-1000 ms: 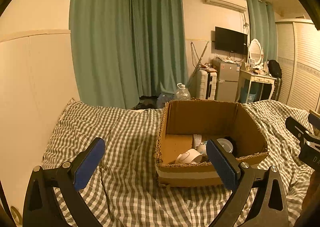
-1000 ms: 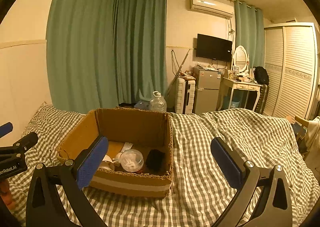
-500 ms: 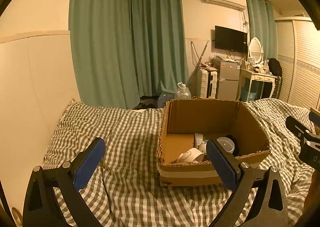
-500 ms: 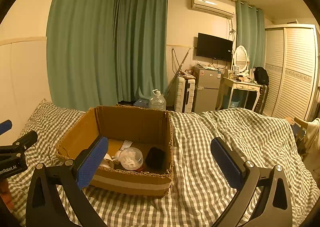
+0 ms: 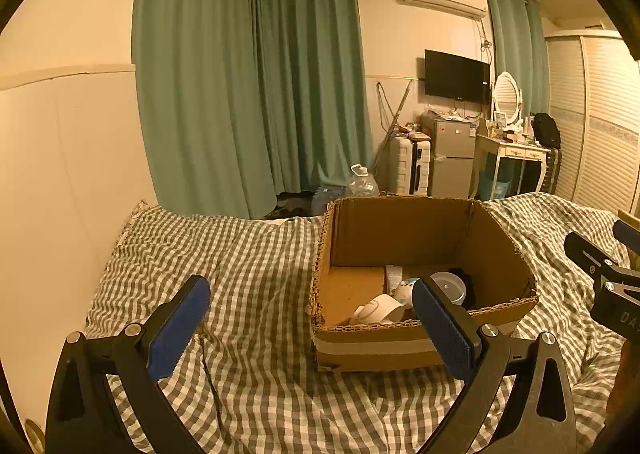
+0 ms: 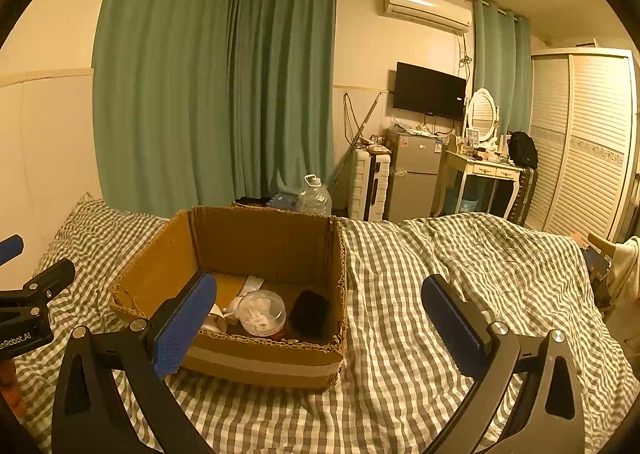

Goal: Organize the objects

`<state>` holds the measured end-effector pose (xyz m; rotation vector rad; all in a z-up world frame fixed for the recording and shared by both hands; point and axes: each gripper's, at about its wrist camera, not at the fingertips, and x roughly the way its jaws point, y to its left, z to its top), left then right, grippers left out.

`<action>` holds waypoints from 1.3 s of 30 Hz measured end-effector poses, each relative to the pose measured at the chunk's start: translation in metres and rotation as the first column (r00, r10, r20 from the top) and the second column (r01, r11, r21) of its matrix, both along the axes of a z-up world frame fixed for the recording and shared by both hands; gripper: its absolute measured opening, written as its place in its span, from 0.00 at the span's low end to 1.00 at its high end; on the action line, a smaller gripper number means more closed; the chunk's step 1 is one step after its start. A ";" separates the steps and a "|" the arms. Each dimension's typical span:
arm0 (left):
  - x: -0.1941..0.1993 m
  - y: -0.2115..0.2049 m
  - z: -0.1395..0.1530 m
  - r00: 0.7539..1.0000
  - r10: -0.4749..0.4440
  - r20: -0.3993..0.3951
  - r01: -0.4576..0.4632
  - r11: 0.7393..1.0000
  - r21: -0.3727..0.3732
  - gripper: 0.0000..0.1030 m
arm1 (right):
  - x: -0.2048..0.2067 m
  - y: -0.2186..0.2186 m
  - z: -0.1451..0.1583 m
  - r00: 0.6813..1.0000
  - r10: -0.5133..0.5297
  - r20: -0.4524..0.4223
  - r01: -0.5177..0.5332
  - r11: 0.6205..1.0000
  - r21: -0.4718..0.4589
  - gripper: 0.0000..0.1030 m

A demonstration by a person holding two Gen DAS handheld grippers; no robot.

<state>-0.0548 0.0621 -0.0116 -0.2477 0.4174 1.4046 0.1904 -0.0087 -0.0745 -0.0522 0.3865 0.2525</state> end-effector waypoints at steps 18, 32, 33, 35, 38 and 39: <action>-0.001 0.000 -0.001 1.000 0.027 -0.006 -0.027 1.000 0.006 1.00 | 0.003 0.005 -0.002 1.000 0.000 -0.024 -0.001 1.000 -0.008 1.00; -0.002 -0.001 0.000 1.000 0.015 0.000 -0.015 1.000 0.003 1.00 | 0.004 0.006 -0.002 1.000 0.002 -0.027 -0.003 1.000 -0.009 1.00; -0.002 -0.001 0.000 1.000 0.015 0.001 -0.015 1.000 0.003 1.00 | 0.004 0.006 -0.002 1.000 0.003 -0.027 -0.003 1.000 -0.009 1.00; -0.003 0.000 0.000 1.000 0.014 0.004 -0.014 1.000 0.004 1.00 | 0.004 0.007 -0.003 1.000 0.004 -0.026 -0.004 1.000 -0.007 1.00; -0.001 0.000 0.000 1.000 0.011 -0.001 -0.011 1.000 0.007 1.00 | 0.005 0.007 -0.004 1.000 0.005 -0.027 -0.006 1.000 -0.008 1.00; -0.001 0.000 0.000 1.000 0.009 -0.003 -0.009 1.000 0.007 1.00 | 0.005 0.008 -0.004 1.000 0.006 -0.028 -0.006 1.000 -0.009 1.00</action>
